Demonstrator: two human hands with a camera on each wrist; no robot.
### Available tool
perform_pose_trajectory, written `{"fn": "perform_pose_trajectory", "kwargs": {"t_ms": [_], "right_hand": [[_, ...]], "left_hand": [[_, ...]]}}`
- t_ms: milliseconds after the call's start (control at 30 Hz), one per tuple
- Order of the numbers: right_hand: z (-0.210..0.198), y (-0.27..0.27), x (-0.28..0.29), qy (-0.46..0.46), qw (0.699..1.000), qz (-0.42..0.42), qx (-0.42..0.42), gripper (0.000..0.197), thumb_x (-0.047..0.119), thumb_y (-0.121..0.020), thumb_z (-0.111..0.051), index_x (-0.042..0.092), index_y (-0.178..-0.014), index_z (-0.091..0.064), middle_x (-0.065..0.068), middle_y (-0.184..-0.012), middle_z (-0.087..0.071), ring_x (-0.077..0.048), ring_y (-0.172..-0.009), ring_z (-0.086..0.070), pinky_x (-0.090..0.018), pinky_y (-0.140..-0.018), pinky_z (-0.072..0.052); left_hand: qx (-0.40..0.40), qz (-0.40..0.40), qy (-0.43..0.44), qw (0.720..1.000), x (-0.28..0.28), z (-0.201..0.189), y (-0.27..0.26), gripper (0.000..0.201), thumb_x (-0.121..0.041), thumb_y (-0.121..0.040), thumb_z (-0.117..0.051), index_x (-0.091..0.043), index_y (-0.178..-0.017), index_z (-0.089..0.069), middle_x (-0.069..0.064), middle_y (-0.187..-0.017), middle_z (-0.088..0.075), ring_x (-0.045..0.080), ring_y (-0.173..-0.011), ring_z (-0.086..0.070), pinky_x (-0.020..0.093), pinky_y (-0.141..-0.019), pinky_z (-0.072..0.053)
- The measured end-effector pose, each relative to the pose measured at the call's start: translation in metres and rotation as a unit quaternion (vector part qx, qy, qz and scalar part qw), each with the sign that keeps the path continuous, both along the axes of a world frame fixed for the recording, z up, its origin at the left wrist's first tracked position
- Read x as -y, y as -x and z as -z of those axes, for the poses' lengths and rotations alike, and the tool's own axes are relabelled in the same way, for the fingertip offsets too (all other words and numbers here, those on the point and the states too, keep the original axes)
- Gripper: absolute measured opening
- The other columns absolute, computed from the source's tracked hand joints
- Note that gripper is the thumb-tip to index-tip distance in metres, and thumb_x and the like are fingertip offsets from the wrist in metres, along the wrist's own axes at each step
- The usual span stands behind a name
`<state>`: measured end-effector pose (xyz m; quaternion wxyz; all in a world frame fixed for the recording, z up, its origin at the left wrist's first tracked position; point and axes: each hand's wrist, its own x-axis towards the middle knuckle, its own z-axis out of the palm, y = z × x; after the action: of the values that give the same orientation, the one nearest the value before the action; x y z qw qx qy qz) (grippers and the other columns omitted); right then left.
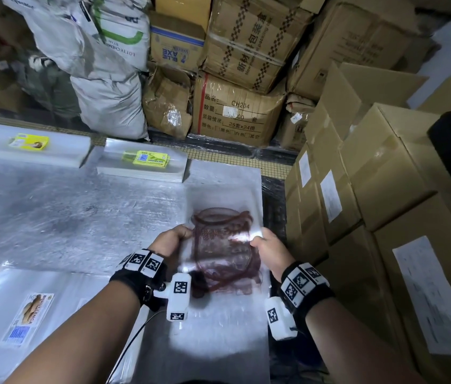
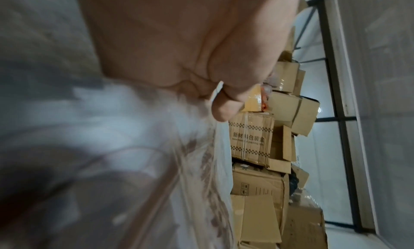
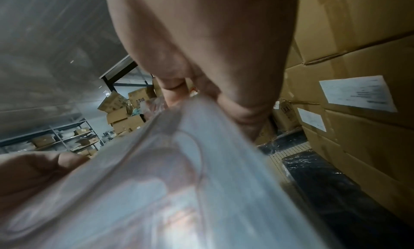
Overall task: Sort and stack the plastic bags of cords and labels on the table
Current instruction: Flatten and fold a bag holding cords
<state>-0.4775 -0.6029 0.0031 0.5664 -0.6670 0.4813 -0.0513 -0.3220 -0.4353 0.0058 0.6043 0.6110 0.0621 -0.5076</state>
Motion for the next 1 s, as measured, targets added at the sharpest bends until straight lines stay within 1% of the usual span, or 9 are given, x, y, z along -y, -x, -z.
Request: {"fn": "perform_pose_trajectory", "kwargs": {"t_ms": [167, 300, 433, 533, 600, 700, 867, 967, 1000], "right_hand": [[0.001, 0.005, 0.0, -0.08, 0.992, 0.008, 0.098, 0.025, 0.007, -0.076, -0.055, 0.004, -0.1, -0.063, -0.028, -0.102, -0.065, -0.042, -0.098, -0.061, -0.051, -0.09, -0.05], [-0.011, 0.002, 0.009, -0.156, 0.978, 0.04, 0.134, 0.047, -0.008, -0.083, -0.051, 0.006, -0.128, -0.053, -0.021, -0.125, -0.062, -0.031, -0.121, -0.055, -0.048, -0.114, -0.038], [0.004, -0.007, 0.027, -0.17, 0.974, 0.022, 0.147, 0.106, 0.011, -0.05, -0.068, 0.014, -0.151, -0.035, -0.014, -0.15, -0.044, -0.028, -0.14, -0.04, -0.053, -0.119, -0.027], [-0.005, -0.011, 0.025, -0.187, 0.972, 0.021, 0.141, 0.063, 0.002, -0.069, -0.055, 0.005, -0.131, -0.049, -0.005, -0.128, -0.052, -0.021, -0.127, -0.043, -0.049, -0.117, -0.029], [-0.003, -0.014, 0.025, -0.231, 0.962, 0.031, 0.141, 0.034, 0.002, -0.08, -0.051, 0.0, -0.113, -0.06, -0.019, -0.115, -0.061, -0.033, -0.118, -0.053, -0.049, -0.113, -0.035], [0.012, -0.016, 0.027, -0.191, 0.976, 0.027, 0.105, 0.045, 0.005, -0.09, -0.061, -0.008, -0.131, -0.053, -0.035, -0.136, -0.052, -0.041, -0.123, -0.056, -0.055, -0.113, -0.037], [-0.007, -0.016, 0.028, -0.056, 0.989, -0.038, 0.133, 0.058, 0.033, -0.084, -0.067, 0.022, -0.137, -0.047, -0.006, -0.137, -0.058, -0.021, -0.128, -0.055, -0.043, -0.112, -0.038], [-0.005, -0.01, 0.028, -0.109, 0.985, -0.018, 0.133, 0.043, 0.004, -0.096, -0.056, 0.018, -0.135, -0.045, -0.011, -0.128, -0.061, -0.02, -0.114, -0.062, -0.034, -0.097, -0.05], [0.002, -0.008, 0.025, -0.139, 0.983, -0.013, 0.123, 0.044, -0.003, -0.094, -0.055, 0.014, -0.134, -0.047, -0.018, -0.127, -0.061, -0.025, -0.112, -0.063, -0.039, -0.095, -0.052]], "left_hand": [[-0.01, 0.012, 0.076, 0.997, -0.004, 0.007, -0.007, 0.06, 0.01, -0.077, -0.052, -0.004, -0.135, -0.051, 0.024, -0.125, -0.063, 0.036, -0.109, -0.063, 0.051, -0.105, -0.042], [-0.022, 0.057, 0.14, 0.988, -0.006, 0.006, -0.012, 0.052, 0.013, -0.089, -0.044, -0.014, -0.132, -0.055, 0.022, -0.126, -0.063, 0.039, -0.115, -0.061, 0.045, -0.083, -0.058], [-0.02, 0.04, 0.163, 0.986, -0.004, 0.007, -0.015, 0.045, 0.011, -0.079, -0.054, -0.016, -0.114, -0.061, 0.021, -0.102, -0.065, 0.034, -0.097, -0.064, 0.045, -0.088, -0.052], [-0.009, 0.031, 0.154, 0.988, -0.002, 0.009, -0.021, 0.029, 0.005, -0.071, -0.066, -0.018, -0.085, -0.054, 0.015, -0.086, -0.057, 0.028, -0.085, -0.061, 0.039, -0.082, -0.044], [-0.001, 0.037, 0.136, 0.99, -0.001, 0.008, -0.025, 0.033, 0.011, -0.077, -0.06, -0.019, -0.091, -0.061, 0.014, -0.093, -0.062, 0.027, -0.093, -0.06, 0.036, -0.085, -0.042], [0.029, 0.062, 0.128, 0.989, 0.003, 0.006, -0.024, 0.052, 0.019, -0.084, -0.047, -0.022, -0.114, -0.061, 0.008, -0.095, -0.064, 0.024, -0.089, -0.057, 0.032, -0.085, -0.042], [0.068, 0.024, 0.188, 0.98, 0.009, -0.001, -0.018, 0.063, 0.018, -0.09, -0.04, -0.029, -0.133, -0.046, -0.004, -0.097, -0.073, 0.013, -0.089, -0.065, 0.026, -0.085, -0.047], [0.046, 0.033, 0.158, 0.986, 0.007, 0.004, -0.019, 0.079, 0.022, -0.086, -0.042, -0.04, -0.133, -0.028, -0.009, -0.079, -0.074, 0.006, -0.075, -0.067, 0.018, -0.068, -0.052], [0.029, 0.041, 0.163, 0.985, 0.005, -0.001, -0.015, 0.056, 0.023, -0.082, -0.042, -0.016, -0.12, -0.053, 0.0, -0.089, -0.076, 0.015, -0.083, -0.067, 0.024, -0.068, -0.053]]}}
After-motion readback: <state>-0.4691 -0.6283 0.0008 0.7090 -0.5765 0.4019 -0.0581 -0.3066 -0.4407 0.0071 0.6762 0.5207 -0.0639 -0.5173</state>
